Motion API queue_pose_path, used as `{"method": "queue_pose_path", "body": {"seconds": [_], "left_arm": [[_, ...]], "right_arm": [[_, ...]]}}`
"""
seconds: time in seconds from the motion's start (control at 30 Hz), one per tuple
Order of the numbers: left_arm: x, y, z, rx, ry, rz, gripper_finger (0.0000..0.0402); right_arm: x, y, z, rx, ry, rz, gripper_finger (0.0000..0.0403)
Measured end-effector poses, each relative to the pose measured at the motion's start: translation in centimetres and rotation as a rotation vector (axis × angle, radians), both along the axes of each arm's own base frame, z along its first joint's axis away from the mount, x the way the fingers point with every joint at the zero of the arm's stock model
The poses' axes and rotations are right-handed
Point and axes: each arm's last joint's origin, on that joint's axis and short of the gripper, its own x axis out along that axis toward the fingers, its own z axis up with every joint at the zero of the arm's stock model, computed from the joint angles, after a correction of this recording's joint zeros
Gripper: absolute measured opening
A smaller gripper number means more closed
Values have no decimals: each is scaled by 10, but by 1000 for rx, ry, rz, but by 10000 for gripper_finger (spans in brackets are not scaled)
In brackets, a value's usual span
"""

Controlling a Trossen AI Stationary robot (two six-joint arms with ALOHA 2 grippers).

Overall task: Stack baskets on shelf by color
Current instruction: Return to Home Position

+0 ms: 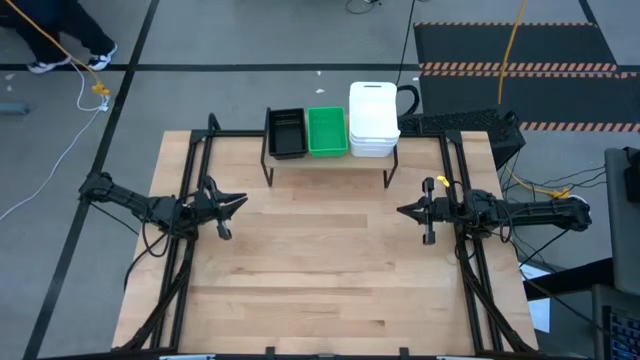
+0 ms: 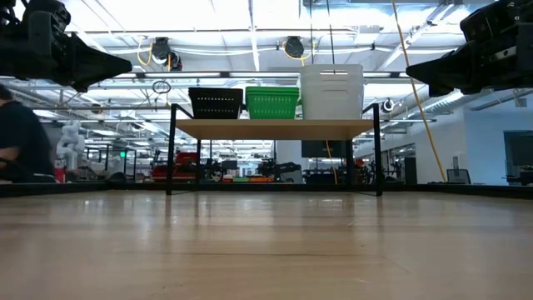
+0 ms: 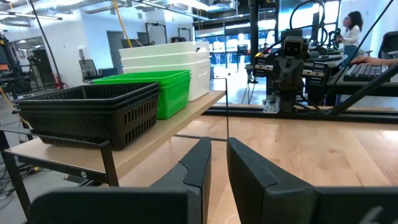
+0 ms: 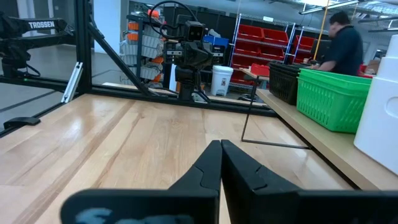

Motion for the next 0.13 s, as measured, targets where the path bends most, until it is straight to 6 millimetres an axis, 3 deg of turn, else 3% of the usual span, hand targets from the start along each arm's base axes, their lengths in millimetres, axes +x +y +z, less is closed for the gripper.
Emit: {"method": "queue_pose_path", "body": {"seconds": [0.13], "left_arm": [[0,0,0,0,0,0,56]], "right_arm": [[0,0,0,0,0,0,0]]}}
